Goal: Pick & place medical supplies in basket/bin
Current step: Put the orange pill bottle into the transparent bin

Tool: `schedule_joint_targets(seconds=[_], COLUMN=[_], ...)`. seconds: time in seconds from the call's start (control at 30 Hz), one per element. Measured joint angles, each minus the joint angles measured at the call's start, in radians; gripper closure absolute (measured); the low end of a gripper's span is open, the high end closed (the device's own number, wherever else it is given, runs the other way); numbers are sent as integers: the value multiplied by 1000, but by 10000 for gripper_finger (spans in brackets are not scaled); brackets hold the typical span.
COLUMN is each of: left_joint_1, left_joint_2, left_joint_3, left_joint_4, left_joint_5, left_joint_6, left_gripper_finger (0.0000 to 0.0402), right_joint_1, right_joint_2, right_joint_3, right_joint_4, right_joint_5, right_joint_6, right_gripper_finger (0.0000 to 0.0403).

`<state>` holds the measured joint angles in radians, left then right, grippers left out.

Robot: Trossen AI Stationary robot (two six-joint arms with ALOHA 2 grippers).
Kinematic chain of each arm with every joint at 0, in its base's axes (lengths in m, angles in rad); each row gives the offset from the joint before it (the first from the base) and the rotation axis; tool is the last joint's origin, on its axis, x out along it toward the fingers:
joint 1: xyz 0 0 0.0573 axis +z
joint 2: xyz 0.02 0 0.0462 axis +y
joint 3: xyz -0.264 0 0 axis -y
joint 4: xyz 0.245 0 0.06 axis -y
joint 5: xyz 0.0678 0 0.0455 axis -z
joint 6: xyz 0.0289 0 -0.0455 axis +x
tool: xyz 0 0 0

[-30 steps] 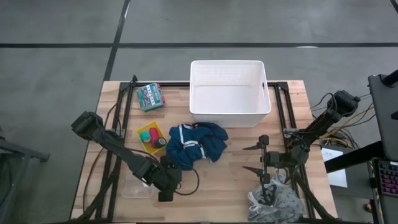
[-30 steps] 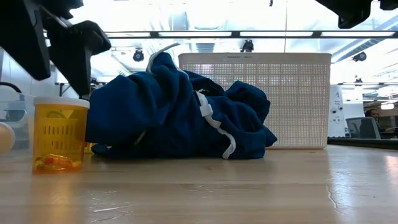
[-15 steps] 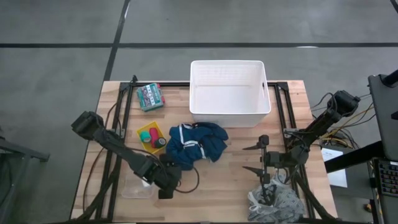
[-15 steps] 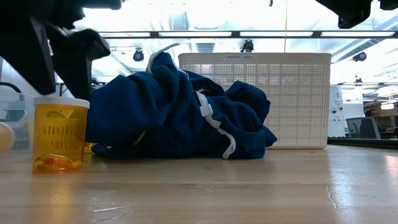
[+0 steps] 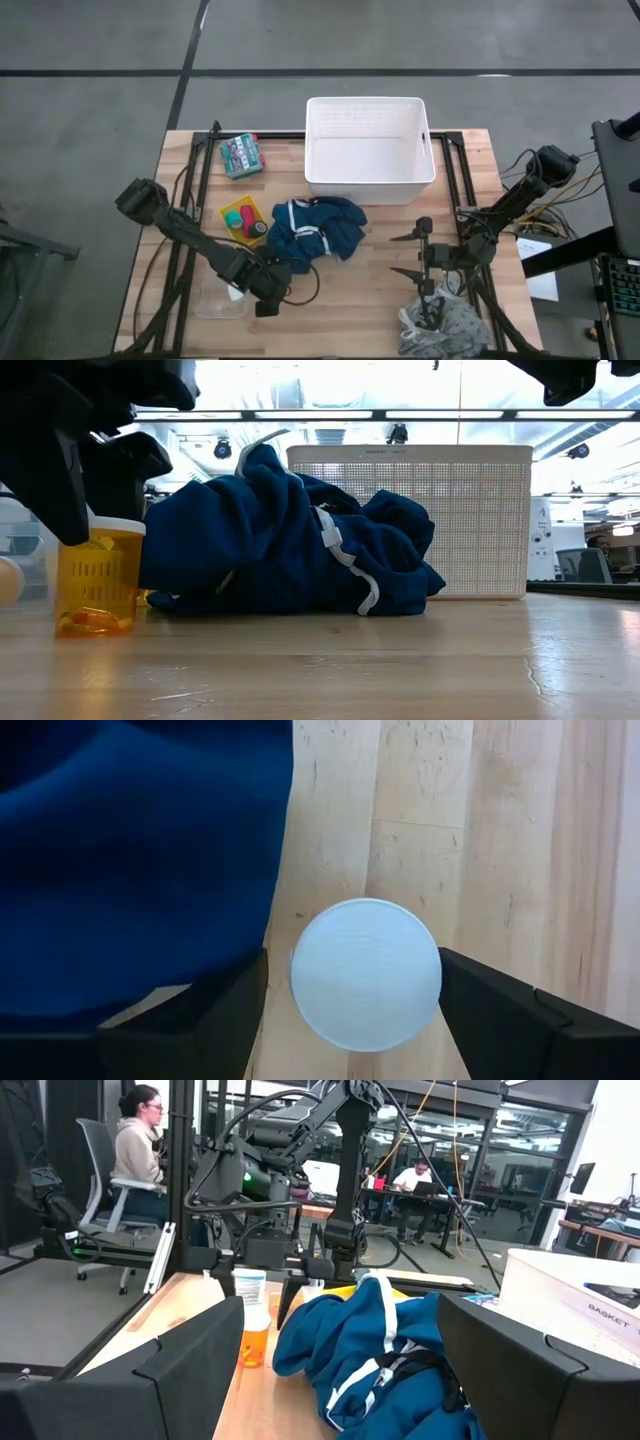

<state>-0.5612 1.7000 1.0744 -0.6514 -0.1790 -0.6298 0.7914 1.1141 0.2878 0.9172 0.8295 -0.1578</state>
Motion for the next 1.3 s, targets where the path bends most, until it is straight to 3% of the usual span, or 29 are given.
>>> schedule_joint_targets(seconds=[0.4, 0.83, 1.07, 1.3], left_joint_1=[0, 0, 1, -1], left_joint_2=[0, -2, -18, -65], left_joint_3=[0, 29, 131, 281], left_joint_4=[2, 10, -120, -391], left_joint_5=[0, 21, 26, -22], left_joint_6=[0, -29, -86, -242], left_gripper_finger=[196, 181, 184, 174], right_joint_1=[0, 0, 0, 0], right_joint_2=[0, 0, 0, 0], right_joint_3=[0, 0, 0, 0], right_joint_4=[-1, -1, -1, -1], right_joint_5=[0, 0, 0, 0], right_joint_6=[-2, 0, -2, 0], right_gripper_finger=[76, 76, 76, 76])
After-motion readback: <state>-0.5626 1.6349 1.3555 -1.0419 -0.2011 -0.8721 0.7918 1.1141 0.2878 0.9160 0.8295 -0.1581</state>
